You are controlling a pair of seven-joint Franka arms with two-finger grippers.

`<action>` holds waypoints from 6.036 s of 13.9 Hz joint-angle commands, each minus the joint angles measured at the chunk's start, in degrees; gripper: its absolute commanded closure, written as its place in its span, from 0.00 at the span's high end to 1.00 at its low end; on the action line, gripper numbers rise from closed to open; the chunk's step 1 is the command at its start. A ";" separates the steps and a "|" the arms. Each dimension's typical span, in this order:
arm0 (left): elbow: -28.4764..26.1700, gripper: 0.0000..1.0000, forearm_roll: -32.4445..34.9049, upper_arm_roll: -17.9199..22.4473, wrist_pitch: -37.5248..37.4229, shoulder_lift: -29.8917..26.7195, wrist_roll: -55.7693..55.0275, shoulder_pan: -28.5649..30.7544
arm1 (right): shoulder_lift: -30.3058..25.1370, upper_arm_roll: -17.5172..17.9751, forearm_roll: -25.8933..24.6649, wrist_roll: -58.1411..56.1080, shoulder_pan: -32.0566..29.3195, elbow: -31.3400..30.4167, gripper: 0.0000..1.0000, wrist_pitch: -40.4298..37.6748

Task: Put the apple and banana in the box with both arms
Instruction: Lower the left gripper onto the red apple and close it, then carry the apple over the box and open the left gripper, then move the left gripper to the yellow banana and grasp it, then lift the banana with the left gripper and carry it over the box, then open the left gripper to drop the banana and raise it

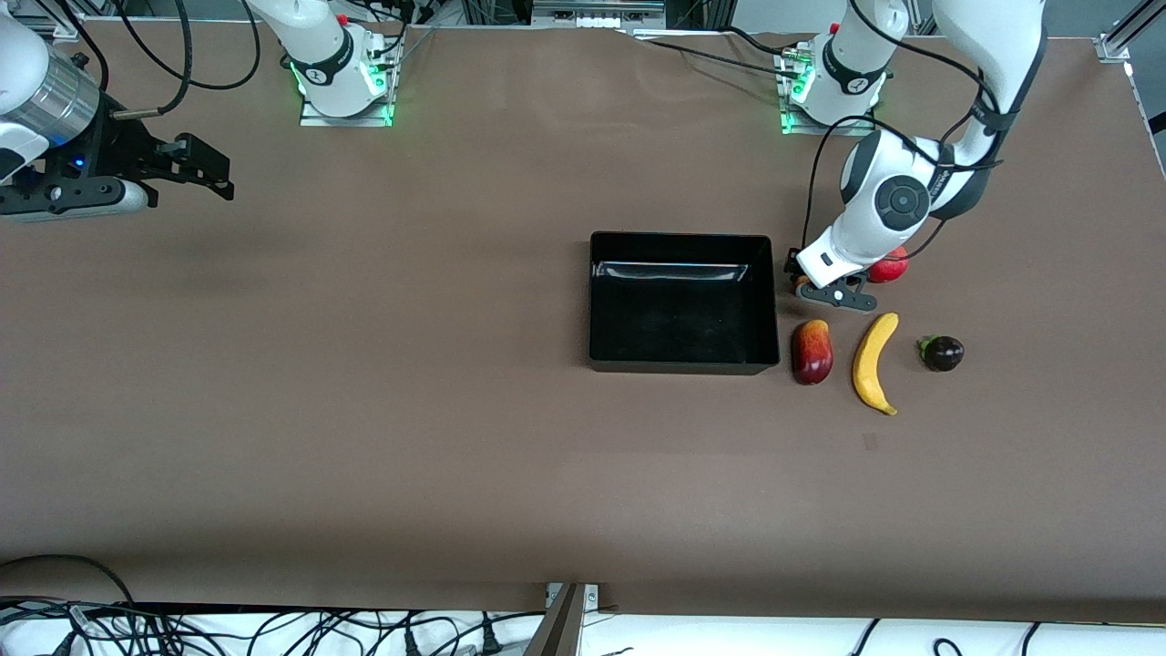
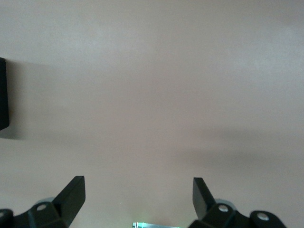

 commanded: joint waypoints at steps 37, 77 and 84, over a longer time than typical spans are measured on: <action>26.69 0.88 14.23 -12.41 -9.74 21.44 10.33 21.40 | 3.09 0.61 -2.57 0.34 -1.58 4.06 1.00 1.90; 54.18 1.00 11.25 -24.62 -42.84 15.75 -22.04 7.14 | 3.17 0.52 -2.57 0.34 -1.67 4.06 1.00 1.98; 48.86 1.00 -3.22 0.71 -49.56 -4.19 3.18 1.57 | 3.17 0.61 -2.57 0.34 -1.67 4.06 1.00 1.98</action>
